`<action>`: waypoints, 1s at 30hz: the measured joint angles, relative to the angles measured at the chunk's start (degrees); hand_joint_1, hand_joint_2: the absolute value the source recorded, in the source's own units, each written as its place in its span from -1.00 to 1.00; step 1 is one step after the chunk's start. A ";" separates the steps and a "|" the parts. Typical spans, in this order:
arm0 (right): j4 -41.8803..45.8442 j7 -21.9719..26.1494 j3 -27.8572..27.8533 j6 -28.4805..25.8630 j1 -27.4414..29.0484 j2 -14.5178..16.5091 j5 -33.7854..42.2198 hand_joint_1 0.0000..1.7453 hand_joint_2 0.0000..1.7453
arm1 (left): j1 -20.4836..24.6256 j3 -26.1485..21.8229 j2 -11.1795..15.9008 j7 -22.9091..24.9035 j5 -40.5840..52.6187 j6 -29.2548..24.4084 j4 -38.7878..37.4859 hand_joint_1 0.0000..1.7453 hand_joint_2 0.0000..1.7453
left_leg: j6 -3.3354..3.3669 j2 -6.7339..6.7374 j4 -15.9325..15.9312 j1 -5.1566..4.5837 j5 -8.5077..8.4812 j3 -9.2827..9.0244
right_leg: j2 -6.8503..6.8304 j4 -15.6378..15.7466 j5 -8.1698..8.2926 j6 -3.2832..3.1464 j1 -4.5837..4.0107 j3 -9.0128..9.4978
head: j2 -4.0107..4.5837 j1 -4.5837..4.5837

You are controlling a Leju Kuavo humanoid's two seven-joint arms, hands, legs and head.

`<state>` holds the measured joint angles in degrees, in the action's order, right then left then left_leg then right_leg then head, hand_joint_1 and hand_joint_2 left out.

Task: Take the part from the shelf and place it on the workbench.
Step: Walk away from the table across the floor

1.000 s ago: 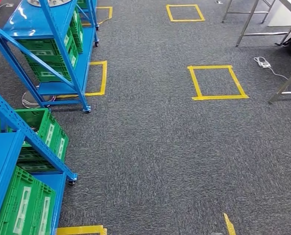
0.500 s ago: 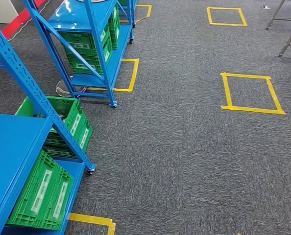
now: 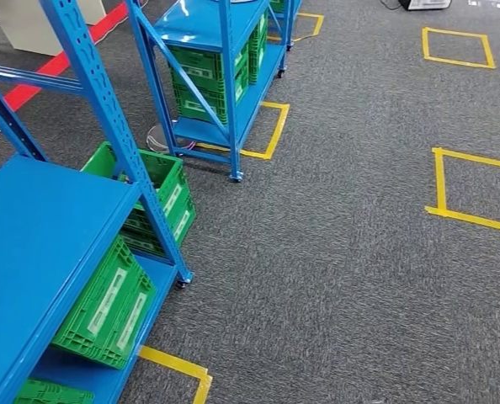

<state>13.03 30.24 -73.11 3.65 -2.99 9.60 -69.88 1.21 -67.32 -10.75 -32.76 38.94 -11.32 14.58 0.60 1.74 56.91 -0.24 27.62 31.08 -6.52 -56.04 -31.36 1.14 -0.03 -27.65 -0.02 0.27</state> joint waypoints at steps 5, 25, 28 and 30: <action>0.00 0.09 0.02 0.00 0.21 -0.03 0.10 -1.00 -1.00 | 0.18 -0.02 -0.03 0.08 0.30 1.33 0.00 -1.00 -1.00 | 0.97 -2.92 -0.64 0.48 -0.59 0.01 | 6.08 -14.84 -7.31 0.90 0.48 -7.31 | 0.01 -0.43; 0.00 0.69 -0.02 0.00 0.29 -0.42 0.46 -1.00 -1.00 | -0.01 -0.10 -0.01 0.85 1.01 3.74 0.00 -1.00 -1.00 | -1.56 0.12 7.16 0.27 1.54 3.09 | 1.93 -0.40 0.48 -1.60 0.21 -0.77 | 0.01 0.19; 0.00 0.73 -0.02 0.02 0.20 -0.43 0.47 -1.00 -1.00 | 0.27 -0.10 0.10 0.90 1.03 3.81 0.00 -1.00 -1.00 | -0.48 2.68 0.88 -0.52 0.22 0.10 | 0.09 -0.50 -0.09 -0.93 -0.22 -0.53 | 0.01 0.09; 0.01 0.82 -0.02 0.09 -0.02 -0.45 0.47 -1.00 -1.00 | 0.09 -0.15 0.10 0.95 1.10 3.92 0.00 -1.00 -1.00 | 0.06 1.56 0.41 -0.43 -0.03 0.20 | -0.93 -0.46 -0.33 -0.45 -0.25 -0.22 | -0.01 0.05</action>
<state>13.03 31.06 -73.13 3.74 -3.01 9.15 -69.41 1.30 -67.47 -10.65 -31.81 40.05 -7.40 14.58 0.66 3.29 57.32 -0.66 27.59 31.28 -7.45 -56.50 -31.70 0.69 -0.28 -27.88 -0.02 0.32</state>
